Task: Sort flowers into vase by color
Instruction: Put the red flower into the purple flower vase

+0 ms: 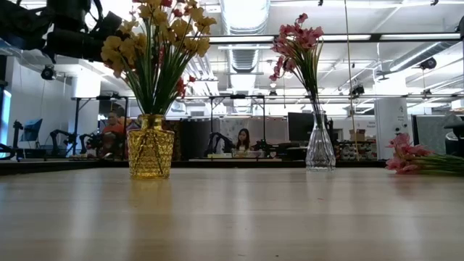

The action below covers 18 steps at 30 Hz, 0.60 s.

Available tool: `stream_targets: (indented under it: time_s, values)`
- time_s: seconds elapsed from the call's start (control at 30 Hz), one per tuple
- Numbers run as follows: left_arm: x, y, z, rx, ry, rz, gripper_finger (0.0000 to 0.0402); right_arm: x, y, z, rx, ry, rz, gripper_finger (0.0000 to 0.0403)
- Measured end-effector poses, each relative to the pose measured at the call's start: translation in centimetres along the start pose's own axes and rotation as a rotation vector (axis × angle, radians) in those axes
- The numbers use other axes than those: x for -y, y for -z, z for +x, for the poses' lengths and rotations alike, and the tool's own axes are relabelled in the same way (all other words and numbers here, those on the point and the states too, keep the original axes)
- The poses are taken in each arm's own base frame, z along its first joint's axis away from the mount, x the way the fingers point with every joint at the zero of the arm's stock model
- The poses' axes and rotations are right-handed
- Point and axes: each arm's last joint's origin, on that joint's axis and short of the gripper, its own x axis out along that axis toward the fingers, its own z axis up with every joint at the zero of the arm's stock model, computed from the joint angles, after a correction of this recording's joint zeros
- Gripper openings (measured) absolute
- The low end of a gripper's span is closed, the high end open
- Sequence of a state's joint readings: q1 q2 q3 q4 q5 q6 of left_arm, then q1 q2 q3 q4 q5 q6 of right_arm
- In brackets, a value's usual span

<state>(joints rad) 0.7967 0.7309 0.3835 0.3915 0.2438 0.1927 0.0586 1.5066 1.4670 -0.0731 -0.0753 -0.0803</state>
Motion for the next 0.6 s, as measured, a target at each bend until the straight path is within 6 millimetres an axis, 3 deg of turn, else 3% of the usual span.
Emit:
stream_targets:
  time_s: [0.6]
  values:
    - [0.11,0.68,-0.02,-0.034,-0.001,0.073,0.0001,0.03,-0.02,0.01,0.002,0.009,-0.002,0.0201]
